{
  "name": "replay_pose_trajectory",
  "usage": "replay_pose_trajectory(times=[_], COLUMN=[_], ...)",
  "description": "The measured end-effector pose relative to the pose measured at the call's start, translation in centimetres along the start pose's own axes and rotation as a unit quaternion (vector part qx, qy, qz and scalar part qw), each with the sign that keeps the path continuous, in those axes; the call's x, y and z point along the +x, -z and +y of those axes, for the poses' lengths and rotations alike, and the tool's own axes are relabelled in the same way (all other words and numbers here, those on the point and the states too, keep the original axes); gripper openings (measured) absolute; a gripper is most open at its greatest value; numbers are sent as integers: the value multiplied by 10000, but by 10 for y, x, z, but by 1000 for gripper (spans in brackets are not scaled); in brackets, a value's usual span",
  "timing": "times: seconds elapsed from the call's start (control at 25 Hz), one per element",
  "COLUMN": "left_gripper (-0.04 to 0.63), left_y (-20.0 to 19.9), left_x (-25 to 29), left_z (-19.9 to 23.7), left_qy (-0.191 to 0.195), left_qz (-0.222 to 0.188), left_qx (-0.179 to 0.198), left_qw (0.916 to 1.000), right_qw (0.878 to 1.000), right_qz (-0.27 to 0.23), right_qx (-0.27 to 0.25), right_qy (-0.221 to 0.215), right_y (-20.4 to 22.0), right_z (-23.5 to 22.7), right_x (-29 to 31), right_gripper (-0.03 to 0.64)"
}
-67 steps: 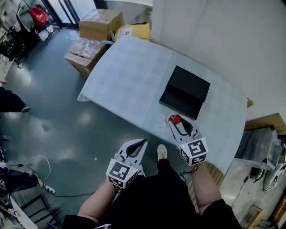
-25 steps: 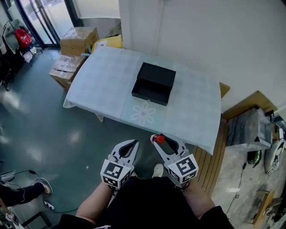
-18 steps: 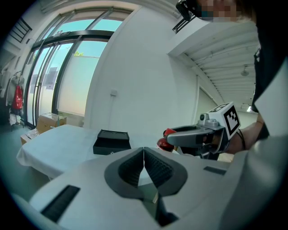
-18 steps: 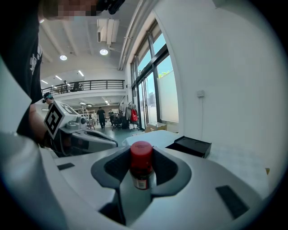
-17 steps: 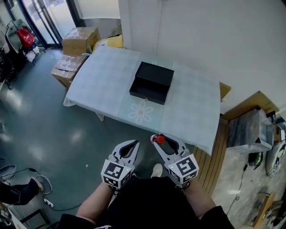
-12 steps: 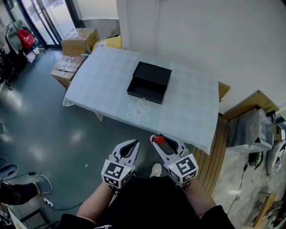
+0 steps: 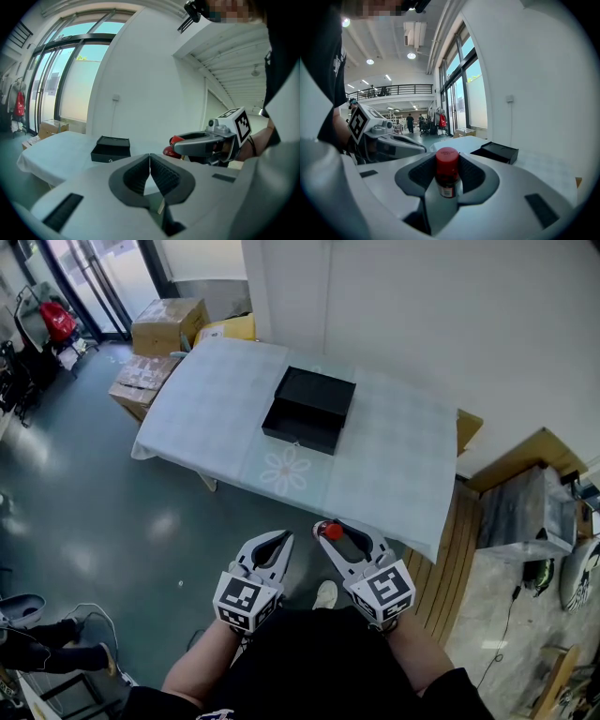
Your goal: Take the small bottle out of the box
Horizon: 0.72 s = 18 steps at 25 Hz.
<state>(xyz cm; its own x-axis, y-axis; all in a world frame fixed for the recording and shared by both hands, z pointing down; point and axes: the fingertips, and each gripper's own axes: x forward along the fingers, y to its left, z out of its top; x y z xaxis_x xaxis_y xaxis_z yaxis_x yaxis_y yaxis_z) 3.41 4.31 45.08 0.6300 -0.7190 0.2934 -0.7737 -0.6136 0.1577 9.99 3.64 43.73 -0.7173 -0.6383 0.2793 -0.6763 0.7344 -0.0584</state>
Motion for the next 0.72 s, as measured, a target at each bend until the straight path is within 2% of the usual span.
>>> replay_pose_trajectory(times=[0.72], left_gripper=[28], left_y=[-2], left_x=[3], left_z=[11], left_qy=[-47], left_qz=[41], left_qx=[29], left_qw=[10000], right_qw=[10000], right_qz=[-34], right_qx=[53], right_qy=[-62], right_y=[-2], right_z=[-3], right_x=[14], right_gripper=[161])
